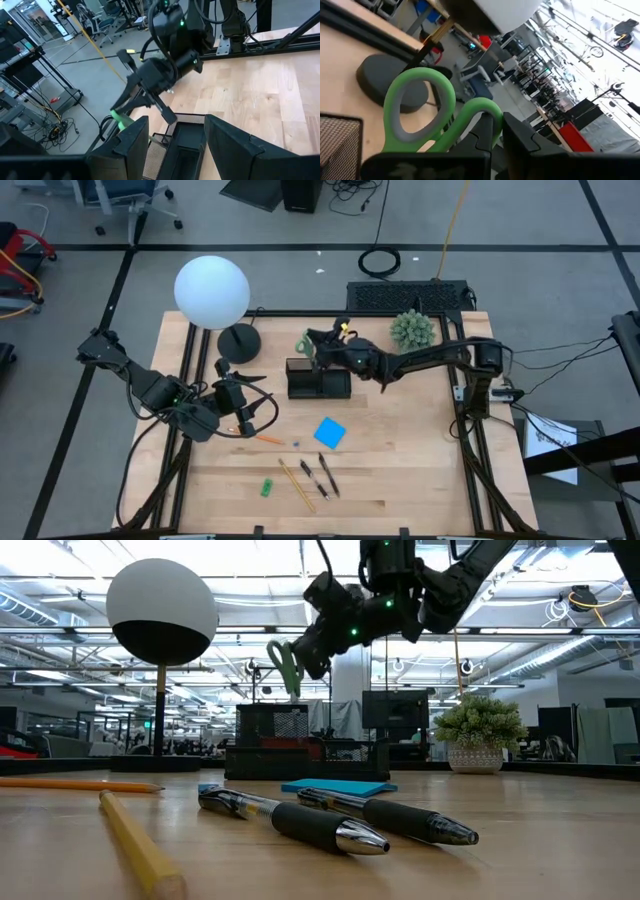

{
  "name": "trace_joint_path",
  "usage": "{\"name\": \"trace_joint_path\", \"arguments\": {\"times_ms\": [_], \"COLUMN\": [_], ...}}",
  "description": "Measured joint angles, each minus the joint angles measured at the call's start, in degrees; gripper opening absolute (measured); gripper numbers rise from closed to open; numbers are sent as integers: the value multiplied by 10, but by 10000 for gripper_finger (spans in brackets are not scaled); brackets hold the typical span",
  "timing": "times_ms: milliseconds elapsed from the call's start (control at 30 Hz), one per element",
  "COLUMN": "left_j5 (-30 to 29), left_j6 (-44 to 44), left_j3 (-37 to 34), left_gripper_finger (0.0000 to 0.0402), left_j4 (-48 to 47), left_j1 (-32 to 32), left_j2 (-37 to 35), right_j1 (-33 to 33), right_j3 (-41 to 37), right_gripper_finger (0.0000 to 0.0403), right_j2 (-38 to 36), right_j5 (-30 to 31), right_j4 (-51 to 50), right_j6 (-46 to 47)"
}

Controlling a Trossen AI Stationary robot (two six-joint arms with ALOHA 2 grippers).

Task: Pick and place office supplies into organizer
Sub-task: Put the green scissors into the black desk organizer

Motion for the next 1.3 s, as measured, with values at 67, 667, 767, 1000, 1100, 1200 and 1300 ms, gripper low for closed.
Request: {"name": "trace_joint_path", "arguments": {"times_ms": [67,667,767,1000,1100,1200,1300], "left_j5": [0,0,0,0,0,0,0], "left_j6": [0,0,0,0,0,0,0], "left_j3": [0,0,0,0,0,0,0], "left_gripper_finger": [195,195,195,195,195,195,195], "left_j4": [0,-1,-1,-2,-2,-2,-2], "left_j1": [0,0,0,0,0,0,0], "left_j2": [0,0,0,0,0,0,0], "right_j1": [0,0,0,0,0,0,1], "right_j3": [0,0,0,0,0,0,0], "right_gripper_finger": [14,14,14,28,19,10,18], "right_j2": [3,29,28,28,28,28,28], "right_j5": [0,0,0,-1,-22,-46,-47], "right_j4": [-5,30,30,17,22,23,23], "right_j6": [3,14,15,28,43,48,47]}}
